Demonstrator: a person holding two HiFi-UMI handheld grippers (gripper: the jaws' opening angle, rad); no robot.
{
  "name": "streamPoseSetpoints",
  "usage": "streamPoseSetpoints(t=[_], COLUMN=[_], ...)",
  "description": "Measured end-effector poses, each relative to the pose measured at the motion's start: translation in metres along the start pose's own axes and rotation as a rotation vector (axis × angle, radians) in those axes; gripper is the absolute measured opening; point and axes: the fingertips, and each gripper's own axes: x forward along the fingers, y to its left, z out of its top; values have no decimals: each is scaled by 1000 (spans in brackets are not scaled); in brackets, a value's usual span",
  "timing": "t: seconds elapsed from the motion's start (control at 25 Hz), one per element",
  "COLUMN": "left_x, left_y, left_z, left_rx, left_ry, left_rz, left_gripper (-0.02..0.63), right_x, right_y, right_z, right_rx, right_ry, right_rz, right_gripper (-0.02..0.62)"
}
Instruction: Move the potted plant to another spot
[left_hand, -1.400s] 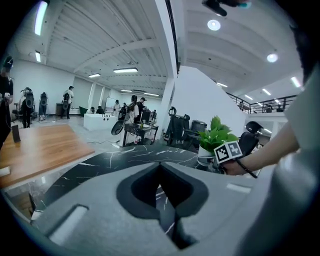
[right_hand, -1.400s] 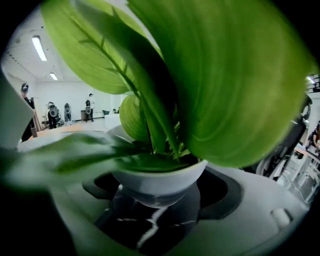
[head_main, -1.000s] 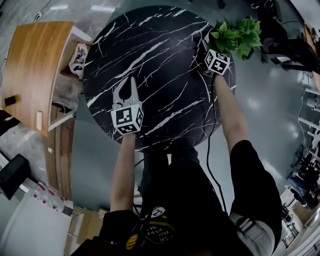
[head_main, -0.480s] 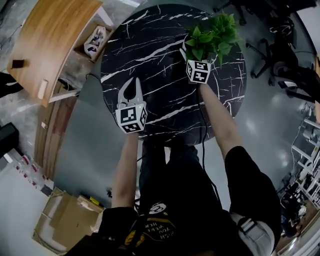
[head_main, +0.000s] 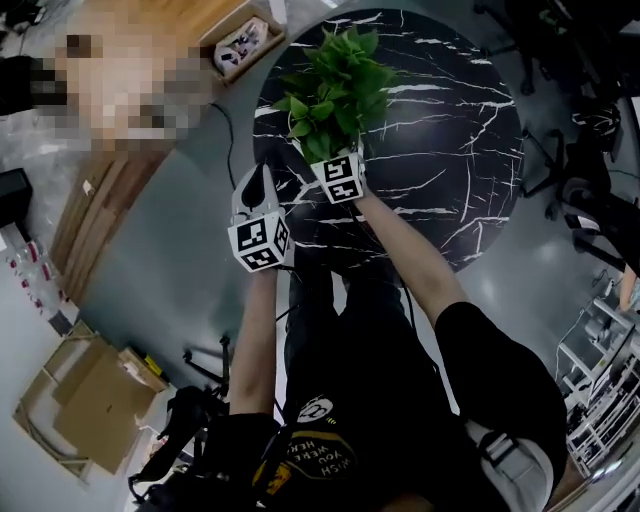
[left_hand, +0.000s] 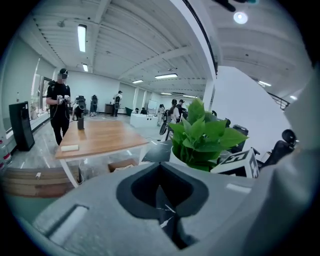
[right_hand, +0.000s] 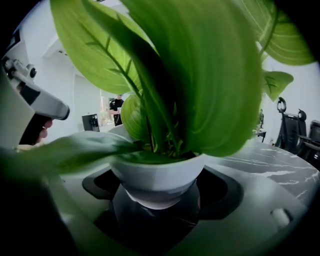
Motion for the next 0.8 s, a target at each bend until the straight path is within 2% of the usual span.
streamPoseSetpoints(t=[0.12, 0.2, 0.4, 0.56, 0.8], left_x=[-12, -17, -17, -5, 27], left_y=[17, 20, 9, -14, -88], left_z=[-6, -9, -13, -12, -2], left_rx=[-26, -33, -17, 15, 98], left_ry=[-8, -9, 7, 24, 37], left_rz=[34, 41, 20, -29, -185], left_gripper=[5, 5, 5, 5, 4], right_x=[4, 3, -1, -12, -74], right_y=[58, 79, 83, 37, -100], right_z=[4, 7, 3, -6, -44], right_rx=[-48, -66, -82, -40, 68], right_ry=[0, -11, 0, 10, 15], right_rz=[80, 102, 117, 50, -142], right_gripper=[480, 480, 480, 480, 480])
